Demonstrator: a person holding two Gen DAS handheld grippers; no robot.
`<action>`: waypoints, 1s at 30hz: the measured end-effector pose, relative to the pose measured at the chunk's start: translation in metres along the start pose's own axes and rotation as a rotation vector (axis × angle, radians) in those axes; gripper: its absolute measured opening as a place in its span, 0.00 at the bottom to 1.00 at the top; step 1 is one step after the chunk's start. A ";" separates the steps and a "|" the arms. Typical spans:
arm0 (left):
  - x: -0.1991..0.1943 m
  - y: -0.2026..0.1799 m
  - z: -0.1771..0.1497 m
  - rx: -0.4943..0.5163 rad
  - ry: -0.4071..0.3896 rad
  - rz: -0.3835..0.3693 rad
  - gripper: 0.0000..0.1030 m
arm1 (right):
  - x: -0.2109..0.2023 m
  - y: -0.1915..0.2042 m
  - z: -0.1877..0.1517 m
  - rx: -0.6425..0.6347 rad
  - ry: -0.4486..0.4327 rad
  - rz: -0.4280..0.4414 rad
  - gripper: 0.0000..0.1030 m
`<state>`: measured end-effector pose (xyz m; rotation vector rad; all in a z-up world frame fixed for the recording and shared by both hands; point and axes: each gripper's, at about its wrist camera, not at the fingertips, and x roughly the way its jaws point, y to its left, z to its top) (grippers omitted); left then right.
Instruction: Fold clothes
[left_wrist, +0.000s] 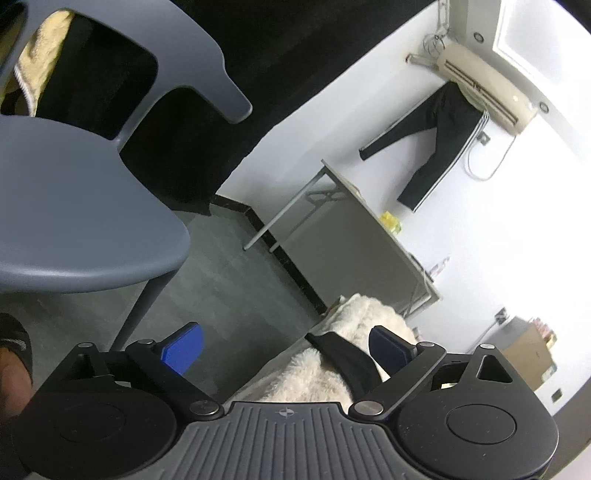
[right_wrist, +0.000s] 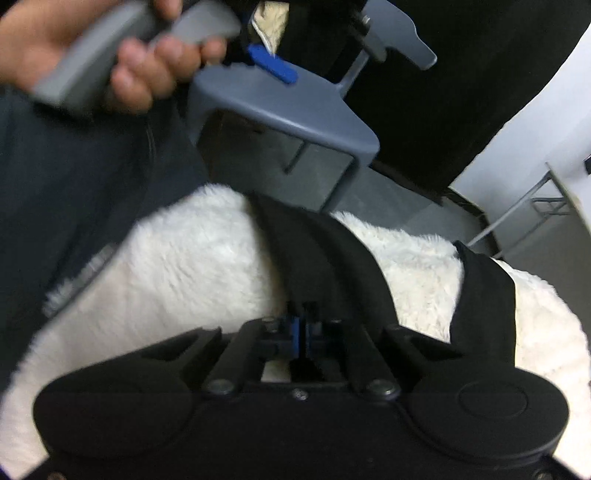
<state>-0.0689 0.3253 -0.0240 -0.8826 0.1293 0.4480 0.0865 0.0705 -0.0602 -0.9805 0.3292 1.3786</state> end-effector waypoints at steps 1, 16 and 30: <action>-0.001 0.002 0.001 -0.014 -0.001 -0.007 0.92 | -0.015 -0.008 0.005 0.023 -0.027 0.031 0.01; -0.001 0.019 0.006 -0.127 0.020 -0.039 0.94 | 0.035 -0.162 -0.047 0.631 0.163 -0.052 0.15; 0.017 -0.008 -0.006 0.045 0.080 -0.022 0.96 | -0.084 -0.077 -0.091 0.826 -0.097 -0.288 0.53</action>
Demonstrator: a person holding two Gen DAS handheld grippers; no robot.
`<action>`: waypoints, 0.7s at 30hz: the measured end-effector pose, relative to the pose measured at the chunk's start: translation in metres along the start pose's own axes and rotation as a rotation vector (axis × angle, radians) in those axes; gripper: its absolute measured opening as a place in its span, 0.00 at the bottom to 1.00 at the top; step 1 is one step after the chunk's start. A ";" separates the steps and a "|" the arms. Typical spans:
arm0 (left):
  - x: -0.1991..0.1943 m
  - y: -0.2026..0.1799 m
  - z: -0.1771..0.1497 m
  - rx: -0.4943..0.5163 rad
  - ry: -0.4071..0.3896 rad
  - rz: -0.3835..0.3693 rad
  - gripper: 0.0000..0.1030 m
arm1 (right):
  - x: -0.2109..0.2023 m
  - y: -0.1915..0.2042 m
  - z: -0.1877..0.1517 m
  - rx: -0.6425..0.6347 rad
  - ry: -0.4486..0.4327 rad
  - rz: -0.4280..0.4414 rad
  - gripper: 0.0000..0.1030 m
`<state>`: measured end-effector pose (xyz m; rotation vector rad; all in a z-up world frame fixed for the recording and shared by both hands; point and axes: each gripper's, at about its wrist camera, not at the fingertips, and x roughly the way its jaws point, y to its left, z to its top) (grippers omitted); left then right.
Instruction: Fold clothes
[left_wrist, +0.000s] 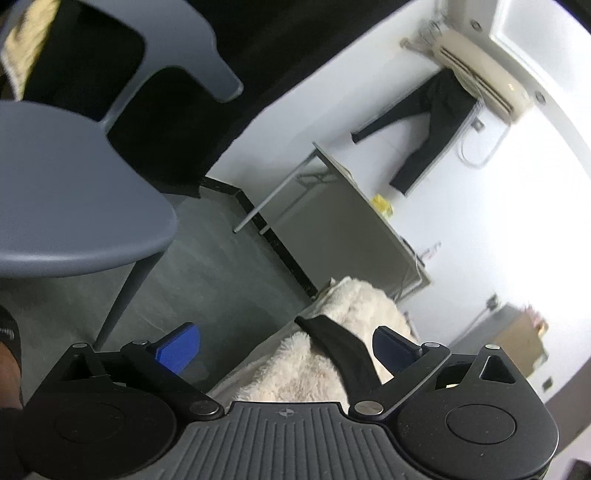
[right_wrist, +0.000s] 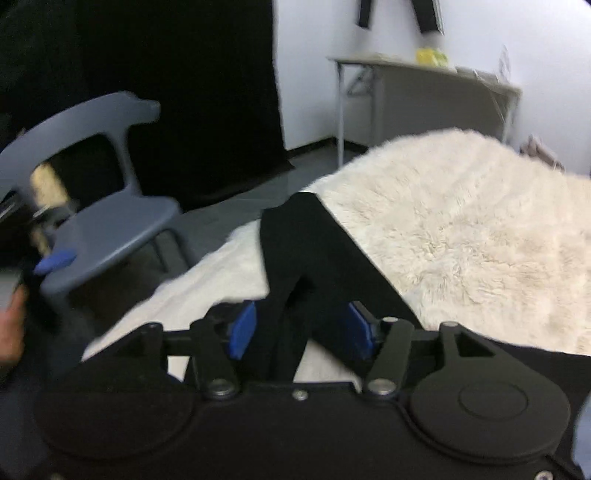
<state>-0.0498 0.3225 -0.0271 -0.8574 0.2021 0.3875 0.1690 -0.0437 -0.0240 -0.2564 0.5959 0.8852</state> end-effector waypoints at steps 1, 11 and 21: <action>0.000 0.000 0.000 0.002 0.001 -0.001 0.96 | -0.004 0.005 -0.007 0.002 0.028 0.029 0.53; -0.006 0.004 0.001 -0.023 -0.008 -0.006 0.96 | 0.034 -0.005 -0.057 0.357 0.236 0.199 0.04; -0.004 0.008 0.003 -0.058 -0.017 0.000 0.96 | -0.105 -0.014 0.126 0.269 -0.061 0.433 0.03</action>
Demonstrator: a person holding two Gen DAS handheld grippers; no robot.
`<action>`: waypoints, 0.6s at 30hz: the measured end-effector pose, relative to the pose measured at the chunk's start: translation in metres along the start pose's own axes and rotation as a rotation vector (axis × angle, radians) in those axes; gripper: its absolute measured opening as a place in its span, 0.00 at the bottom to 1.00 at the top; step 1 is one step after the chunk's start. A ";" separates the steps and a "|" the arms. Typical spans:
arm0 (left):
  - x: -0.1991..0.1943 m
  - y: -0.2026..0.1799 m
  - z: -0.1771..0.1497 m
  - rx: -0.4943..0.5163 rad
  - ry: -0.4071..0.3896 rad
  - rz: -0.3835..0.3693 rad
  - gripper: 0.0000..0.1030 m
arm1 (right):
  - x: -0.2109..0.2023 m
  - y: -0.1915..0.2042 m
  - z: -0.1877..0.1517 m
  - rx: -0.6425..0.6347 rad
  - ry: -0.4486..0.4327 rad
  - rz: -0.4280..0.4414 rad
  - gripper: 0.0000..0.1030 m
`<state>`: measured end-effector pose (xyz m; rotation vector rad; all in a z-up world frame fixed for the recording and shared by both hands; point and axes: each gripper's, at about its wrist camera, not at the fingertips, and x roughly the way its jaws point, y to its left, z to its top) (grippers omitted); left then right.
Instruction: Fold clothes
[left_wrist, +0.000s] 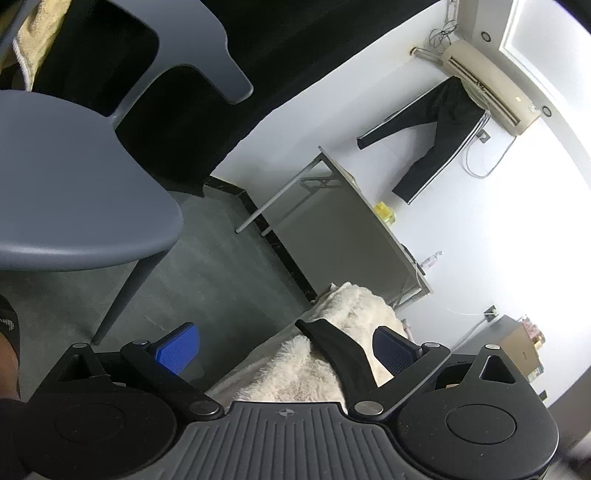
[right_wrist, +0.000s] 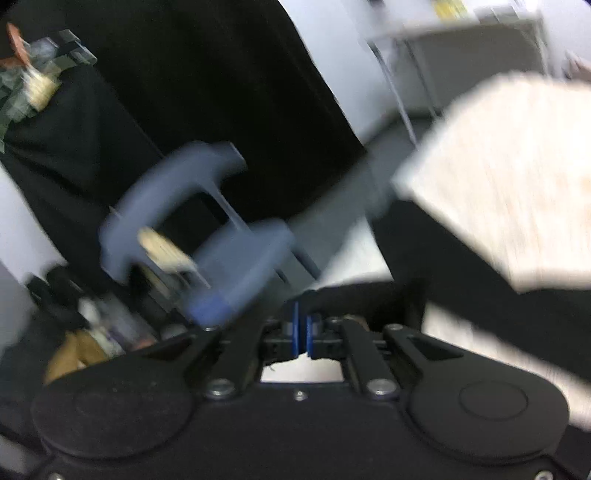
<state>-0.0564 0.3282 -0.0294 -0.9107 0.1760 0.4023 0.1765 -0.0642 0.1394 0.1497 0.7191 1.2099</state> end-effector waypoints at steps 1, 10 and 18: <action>-0.001 0.000 0.000 0.000 -0.002 -0.002 0.96 | -0.002 0.011 0.019 -0.022 -0.013 0.031 0.03; -0.029 0.037 0.008 -0.228 -0.166 -0.084 0.96 | 0.103 0.104 0.104 -0.193 0.050 0.230 0.06; -0.045 0.053 0.012 -0.312 -0.259 -0.091 0.97 | 0.194 0.083 0.060 -0.141 0.235 0.118 0.37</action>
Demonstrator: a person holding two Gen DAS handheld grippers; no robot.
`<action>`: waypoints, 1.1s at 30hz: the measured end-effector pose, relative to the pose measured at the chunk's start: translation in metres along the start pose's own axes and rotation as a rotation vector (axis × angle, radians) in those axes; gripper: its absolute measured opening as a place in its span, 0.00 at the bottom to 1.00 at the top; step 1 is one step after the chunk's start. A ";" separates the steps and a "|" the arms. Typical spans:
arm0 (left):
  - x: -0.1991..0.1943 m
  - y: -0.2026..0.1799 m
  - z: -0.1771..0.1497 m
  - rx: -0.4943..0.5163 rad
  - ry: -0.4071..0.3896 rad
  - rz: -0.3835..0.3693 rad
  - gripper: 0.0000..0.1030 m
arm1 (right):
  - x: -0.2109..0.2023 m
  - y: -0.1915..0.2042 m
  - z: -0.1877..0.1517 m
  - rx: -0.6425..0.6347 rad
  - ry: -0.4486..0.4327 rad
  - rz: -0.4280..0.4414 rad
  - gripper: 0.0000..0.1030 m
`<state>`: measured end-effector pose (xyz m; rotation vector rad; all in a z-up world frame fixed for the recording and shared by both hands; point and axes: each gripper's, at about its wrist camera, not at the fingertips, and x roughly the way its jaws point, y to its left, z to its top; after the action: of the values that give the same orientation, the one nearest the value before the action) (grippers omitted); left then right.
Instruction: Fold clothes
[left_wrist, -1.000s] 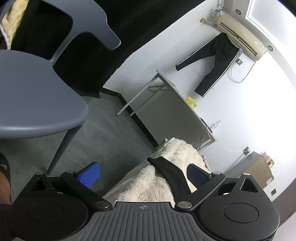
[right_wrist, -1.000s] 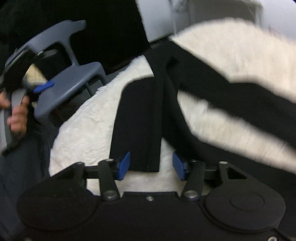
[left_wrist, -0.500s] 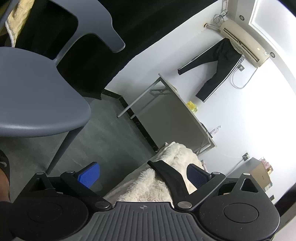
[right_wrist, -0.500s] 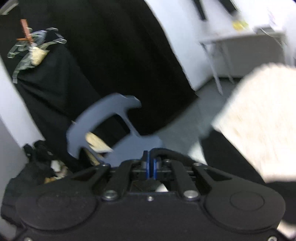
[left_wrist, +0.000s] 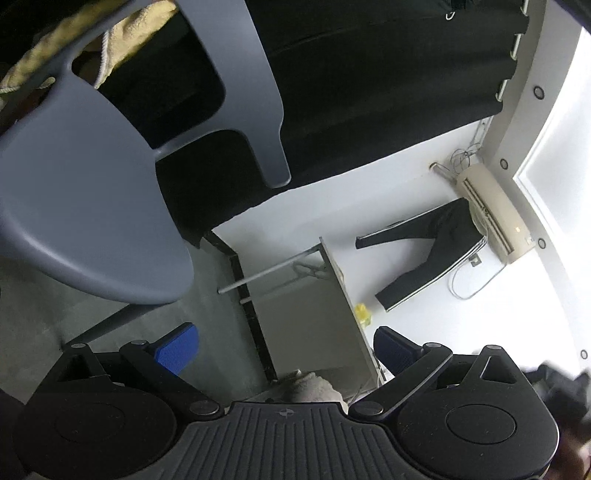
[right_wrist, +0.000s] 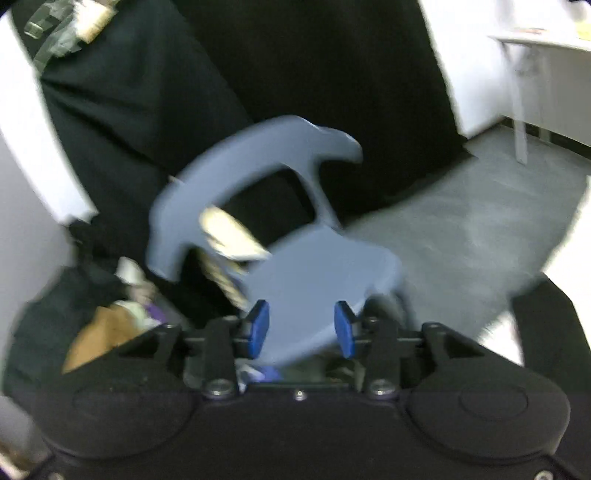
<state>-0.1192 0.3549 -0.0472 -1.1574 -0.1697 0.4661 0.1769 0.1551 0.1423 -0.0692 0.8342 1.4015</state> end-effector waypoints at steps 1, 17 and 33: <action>0.000 0.000 0.001 -0.002 0.000 0.000 0.98 | -0.010 -0.009 -0.007 0.018 -0.014 -0.010 0.37; 0.110 -0.029 -0.036 0.306 0.500 0.242 0.99 | -0.133 -0.058 -0.320 -0.357 -0.196 -0.718 0.63; 0.140 -0.021 -0.029 0.164 0.581 0.106 0.04 | -0.107 -0.061 -0.454 -0.690 -0.315 -0.925 0.91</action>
<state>0.0217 0.3847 -0.0545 -1.0991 0.4276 0.2163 0.0229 -0.1779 -0.1514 -0.6603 -0.0219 0.7167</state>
